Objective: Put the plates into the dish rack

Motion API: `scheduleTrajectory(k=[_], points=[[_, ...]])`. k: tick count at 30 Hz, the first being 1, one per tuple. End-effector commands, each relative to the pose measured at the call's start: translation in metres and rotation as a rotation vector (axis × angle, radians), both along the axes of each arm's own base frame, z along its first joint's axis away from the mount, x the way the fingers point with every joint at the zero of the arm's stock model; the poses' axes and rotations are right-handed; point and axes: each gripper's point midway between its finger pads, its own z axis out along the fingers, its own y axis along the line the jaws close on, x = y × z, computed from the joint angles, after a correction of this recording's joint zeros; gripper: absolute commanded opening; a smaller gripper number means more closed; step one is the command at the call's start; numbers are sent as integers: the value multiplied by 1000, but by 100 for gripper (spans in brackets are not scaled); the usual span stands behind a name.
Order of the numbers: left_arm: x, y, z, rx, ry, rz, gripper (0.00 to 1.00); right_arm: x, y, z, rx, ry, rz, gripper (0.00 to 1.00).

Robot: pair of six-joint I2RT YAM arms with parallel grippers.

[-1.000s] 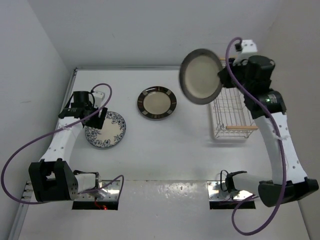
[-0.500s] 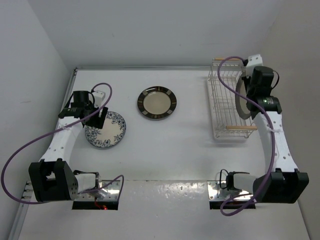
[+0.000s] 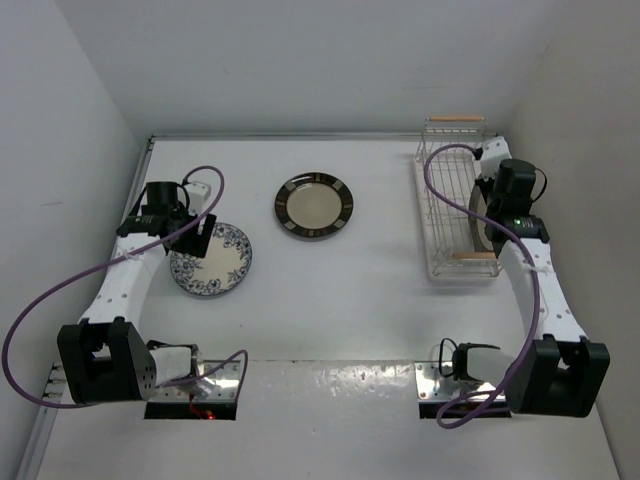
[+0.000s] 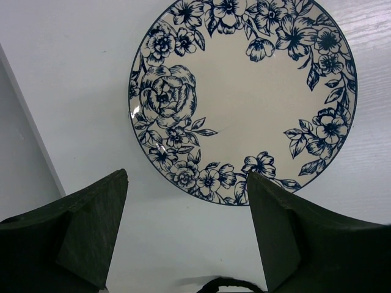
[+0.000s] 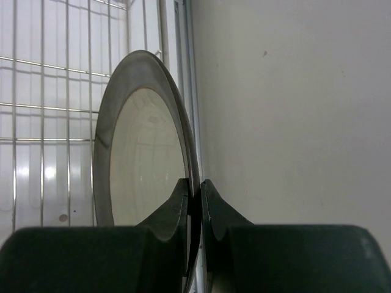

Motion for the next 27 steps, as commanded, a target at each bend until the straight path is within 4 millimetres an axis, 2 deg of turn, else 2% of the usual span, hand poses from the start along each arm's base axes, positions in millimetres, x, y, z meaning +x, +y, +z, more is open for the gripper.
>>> scheduleTrajectory(k=[1,3,4,5,6,9,11,13,14,15,17,18,19,20,22,23,26,27], points=[[5,1,11,-14,-38,13,83,18,6,42,-33,-155,72,0],[5,1,11,-8,-38,6,83,20,14,27,-4,-116,116,2],[5,1,11,-3,-37,-2,83,20,16,17,7,-90,125,8],[5,1,11,-2,-37,-2,88,20,16,15,12,-88,120,12],[4,2,3,0,-10,-9,91,19,14,9,29,-84,107,18],[2,16,-9,52,42,30,96,20,12,3,68,-85,88,26],[0,28,-23,66,94,50,97,20,9,-3,104,-86,73,26],[-2,37,-31,61,126,79,97,20,7,-5,122,-88,64,32],[-4,41,-41,25,154,94,97,20,8,-6,125,-82,63,37],[-2,45,-43,7,158,107,97,19,8,-6,130,-83,64,55],[-3,59,-51,-61,176,154,97,20,13,5,156,-116,78,68],[-3,65,-63,-89,211,175,97,21,16,9,170,-124,87,77],[-4,80,-65,-109,225,209,96,22,18,17,184,-142,94,79],[-5,77,-82,-172,277,207,93,23,21,22,189,-152,100,81],[-4,79,-94,-223,311,195,89,25,24,41,208,-184,97,83],[-3,72,-100,-279,325,174,86,26,27,52,215,-208,99,83],[-5,55,-117,-399,387,117,83,25,38,66,231,-225,126,83],[2,46,-116,-457,371,93,79,23,40,69,230,-228,129,85]])
